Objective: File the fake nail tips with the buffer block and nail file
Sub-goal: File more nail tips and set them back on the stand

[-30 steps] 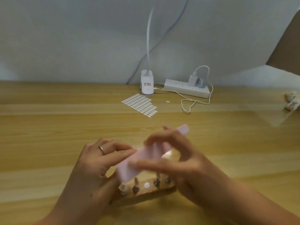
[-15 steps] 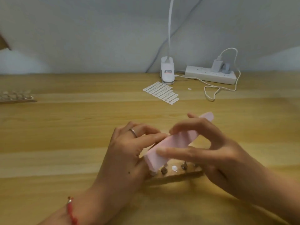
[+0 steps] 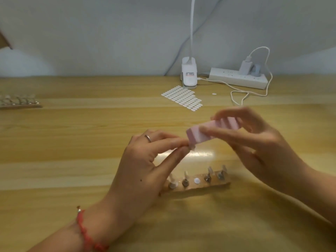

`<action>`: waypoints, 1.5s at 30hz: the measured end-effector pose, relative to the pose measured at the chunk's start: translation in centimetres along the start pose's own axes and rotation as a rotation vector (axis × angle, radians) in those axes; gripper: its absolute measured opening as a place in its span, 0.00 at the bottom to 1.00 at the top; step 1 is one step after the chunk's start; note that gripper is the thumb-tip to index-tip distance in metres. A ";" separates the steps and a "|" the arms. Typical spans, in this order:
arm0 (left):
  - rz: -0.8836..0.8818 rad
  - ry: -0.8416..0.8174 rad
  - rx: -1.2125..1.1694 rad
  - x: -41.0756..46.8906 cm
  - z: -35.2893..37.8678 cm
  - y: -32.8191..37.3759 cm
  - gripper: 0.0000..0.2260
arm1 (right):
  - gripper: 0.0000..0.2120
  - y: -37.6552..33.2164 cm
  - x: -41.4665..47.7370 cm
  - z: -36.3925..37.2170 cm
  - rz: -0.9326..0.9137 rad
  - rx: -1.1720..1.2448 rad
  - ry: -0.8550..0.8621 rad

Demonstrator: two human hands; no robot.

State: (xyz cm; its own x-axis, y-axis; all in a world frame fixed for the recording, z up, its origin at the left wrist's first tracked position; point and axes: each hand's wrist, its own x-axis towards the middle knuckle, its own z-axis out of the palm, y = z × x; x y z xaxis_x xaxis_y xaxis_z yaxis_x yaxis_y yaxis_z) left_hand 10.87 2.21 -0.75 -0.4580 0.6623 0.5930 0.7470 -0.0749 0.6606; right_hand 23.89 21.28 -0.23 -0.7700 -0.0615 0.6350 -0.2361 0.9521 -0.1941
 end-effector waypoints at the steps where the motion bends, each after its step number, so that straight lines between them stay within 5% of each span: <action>1: -0.013 0.015 -0.021 0.0 0.0 0.2 0.04 | 0.23 1.0 0.1 -0.6 0.057 -0.032 0.038; 5: -0.049 -0.006 -0.081 -0.3 0.1 1.0 0.02 | 0.26 3.2 -0.3 -1.3 0.220 -0.077 0.119; 12: -0.119 -0.107 -0.180 -0.3 0.4 1.7 0.03 | 0.25 3.0 -0.4 -0.5 0.193 -0.038 0.090; 17: -0.056 -0.128 0.059 -0.9 0.9 1.9 0.18 | 0.25 2.7 -0.4 -0.5 0.199 -0.017 0.078; 24: -0.018 -0.206 0.276 -1.1 1.4 1.4 0.22 | 0.27 2.3 -0.5 -0.1 0.176 -0.011 0.046; 32: -0.112 -0.284 0.355 -1.1 -0.2 0.6 0.15 | 0.23 2.1 -0.7 -0.4 0.181 -0.001 0.047; 38: -0.155 -0.286 0.195 -1.1 -0.4 0.3 0.06 | 0.23 1.8 -0.7 -0.6 0.188 0.004 0.031; 45: 0.050 -0.271 0.377 -1.0 -0.2 1.1 0.04 | 0.22 1.5 -0.7 -0.3 0.179 0.012 0.008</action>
State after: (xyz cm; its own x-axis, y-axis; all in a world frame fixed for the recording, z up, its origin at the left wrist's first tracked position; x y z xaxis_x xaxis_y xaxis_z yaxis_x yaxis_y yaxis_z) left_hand 12.07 1.31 -0.57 -0.3121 0.8396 0.4445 0.9110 0.1317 0.3909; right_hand 24.29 22.87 -0.77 -0.7959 0.1114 0.5951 -0.1022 0.9441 -0.3134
